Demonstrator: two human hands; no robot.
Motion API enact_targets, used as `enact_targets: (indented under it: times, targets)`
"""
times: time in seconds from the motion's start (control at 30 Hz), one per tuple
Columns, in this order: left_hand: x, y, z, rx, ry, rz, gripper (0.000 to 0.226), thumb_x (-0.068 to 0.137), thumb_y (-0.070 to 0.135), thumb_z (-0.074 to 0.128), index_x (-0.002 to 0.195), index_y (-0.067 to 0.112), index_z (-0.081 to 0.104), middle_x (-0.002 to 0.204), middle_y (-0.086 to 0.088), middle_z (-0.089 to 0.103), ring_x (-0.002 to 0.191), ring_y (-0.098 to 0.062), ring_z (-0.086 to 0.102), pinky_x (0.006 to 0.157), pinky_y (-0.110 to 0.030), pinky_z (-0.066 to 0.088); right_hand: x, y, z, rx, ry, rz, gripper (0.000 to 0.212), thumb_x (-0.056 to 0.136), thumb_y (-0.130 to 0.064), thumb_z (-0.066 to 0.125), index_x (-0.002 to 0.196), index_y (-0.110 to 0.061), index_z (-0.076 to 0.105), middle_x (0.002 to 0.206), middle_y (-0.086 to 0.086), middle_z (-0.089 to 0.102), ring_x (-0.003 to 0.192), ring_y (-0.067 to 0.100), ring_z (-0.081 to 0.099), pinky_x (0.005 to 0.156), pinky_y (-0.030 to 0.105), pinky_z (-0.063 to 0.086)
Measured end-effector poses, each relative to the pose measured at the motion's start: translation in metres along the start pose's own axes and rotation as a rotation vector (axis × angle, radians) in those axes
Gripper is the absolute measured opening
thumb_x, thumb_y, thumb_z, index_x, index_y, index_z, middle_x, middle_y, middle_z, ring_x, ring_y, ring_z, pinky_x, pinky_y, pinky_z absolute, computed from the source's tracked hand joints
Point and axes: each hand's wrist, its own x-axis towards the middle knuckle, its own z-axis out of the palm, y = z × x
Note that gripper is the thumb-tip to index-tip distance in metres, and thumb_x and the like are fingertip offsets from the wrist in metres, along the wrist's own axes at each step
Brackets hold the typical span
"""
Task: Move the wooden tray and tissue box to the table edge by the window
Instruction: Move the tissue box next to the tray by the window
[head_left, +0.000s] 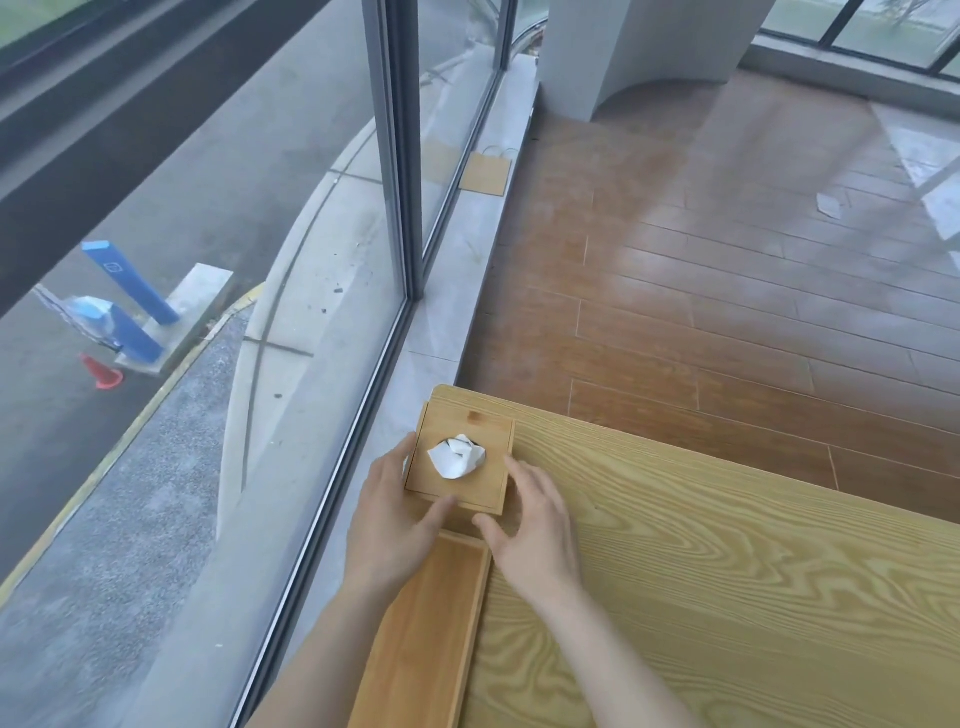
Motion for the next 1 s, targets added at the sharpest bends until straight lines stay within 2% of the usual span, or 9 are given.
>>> enact_targets:
  times: [0.1,0.23,0.47,0.63,0.73,0.87,1.0]
  targets:
    - [0.000,0.000,0.001,0.125,0.015,0.088,0.082,0.080,0.037,0.080,0.148,0.041,0.034,0.145,0.021,0.042,0.127,-0.001,0.048,0.092,-0.027,0.044,-0.002,-0.004,-0.002,-0.144,-0.055,-0.089,0.066,0.092,-0.029,0.074,0.151,-0.029,0.046,0.157,-0.005,0.043,0.135,0.022,0.052,0.108,0.037,0.047]
    - [0.006,0.001,0.000,0.154,0.031,0.087,0.080,0.083,0.035,0.078,0.149,0.041,0.034,0.147,0.019,0.043,0.128,-0.004,0.050,0.091,-0.030,0.046,0.005,-0.008,-0.005,-0.203,-0.042,-0.091,0.054,0.097,-0.025,0.069,0.148,-0.025,0.052,0.157,-0.001,0.046,0.135,0.025,0.054,0.109,0.037,0.047]
    - [0.033,0.012,0.003,0.181,0.027,0.103,0.079,0.084,0.034,0.078,0.150,0.038,0.034,0.151,0.017,0.042,0.130,-0.006,0.049,0.091,-0.026,0.040,0.028,-0.014,-0.007,-0.219,-0.002,-0.090,0.054,0.099,-0.026,0.066,0.150,-0.025,0.049,0.153,0.002,0.051,0.130,0.028,0.058,0.103,0.039,0.051]
    - [0.053,0.016,0.005,0.191,0.032,0.112,0.079,0.085,0.032,0.078,0.151,0.034,0.036,0.149,0.012,0.044,0.130,-0.008,0.049,0.091,-0.024,0.037,0.045,-0.018,-0.008,-0.236,0.012,-0.093,0.054,0.098,-0.026,0.067,0.149,-0.025,0.050,0.144,0.001,0.057,0.119,0.030,0.063,0.092,0.040,0.054]
    - [0.060,0.017,0.006,0.198,0.038,0.112,0.078,0.085,0.032,0.078,0.150,0.034,0.036,0.149,0.011,0.045,0.131,-0.009,0.048,0.092,-0.024,0.037,0.051,-0.020,-0.008,-0.248,0.032,-0.086,0.054,0.097,-0.025,0.069,0.148,-0.025,0.051,0.144,0.001,0.058,0.119,0.031,0.063,0.092,0.041,0.054]
    - [0.064,0.018,0.007,0.196,0.038,0.109,0.078,0.084,0.032,0.079,0.150,0.034,0.036,0.149,0.012,0.044,0.132,-0.009,0.048,0.093,-0.024,0.038,0.056,-0.022,-0.009,-0.254,0.027,-0.088,0.054,0.097,-0.025,0.068,0.149,-0.024,0.051,0.134,-0.001,0.062,0.111,0.031,0.065,0.084,0.041,0.056]
    - [0.067,0.021,0.005,0.205,0.036,0.104,0.078,0.085,0.032,0.078,0.151,0.033,0.036,0.149,0.012,0.044,0.133,-0.009,0.048,0.095,-0.024,0.037,0.058,-0.024,-0.011,-0.259,0.026,-0.083,0.054,0.097,-0.025,0.068,0.149,-0.024,0.051,0.135,-0.001,0.062,0.110,0.031,0.065,0.084,0.040,0.055]
